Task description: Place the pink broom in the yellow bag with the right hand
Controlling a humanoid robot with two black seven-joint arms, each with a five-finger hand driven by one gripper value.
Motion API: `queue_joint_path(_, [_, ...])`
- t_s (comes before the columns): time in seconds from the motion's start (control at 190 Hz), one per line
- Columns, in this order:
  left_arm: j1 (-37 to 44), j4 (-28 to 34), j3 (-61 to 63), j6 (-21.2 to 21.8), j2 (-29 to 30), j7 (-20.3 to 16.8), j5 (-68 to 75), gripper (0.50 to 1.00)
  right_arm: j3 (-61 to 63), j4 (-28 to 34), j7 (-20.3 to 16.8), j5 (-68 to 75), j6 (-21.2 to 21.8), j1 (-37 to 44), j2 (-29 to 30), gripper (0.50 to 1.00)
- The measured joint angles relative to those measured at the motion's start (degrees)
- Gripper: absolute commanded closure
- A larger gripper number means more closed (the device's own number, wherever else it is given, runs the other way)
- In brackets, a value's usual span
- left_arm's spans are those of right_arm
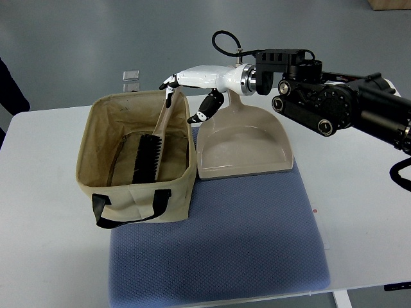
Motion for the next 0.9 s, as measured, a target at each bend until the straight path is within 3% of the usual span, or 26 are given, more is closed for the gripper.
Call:
queue_joint_path(0.284, [0.00,0.00,0.00,0.00,0.00,0.00,0.00,0.500,8.51,0.46,0.38,0.29,0.36,-0.24,-1.33,0.589])
queue_joint_path(0.452, [0.00,0.00,0.00,0.00,0.00,0.00,0.00,0.500,20.45,0.39,0.37,2.49,0.54,-6.18,-2.93,0.589])
queue_joint_path(0.898, [0.00,0.00,0.00,0.00,0.00,0.00,0.00,0.500,41.88,-0.39,0.47,32.40,-3.01,-23.89,-4.97,0.587])
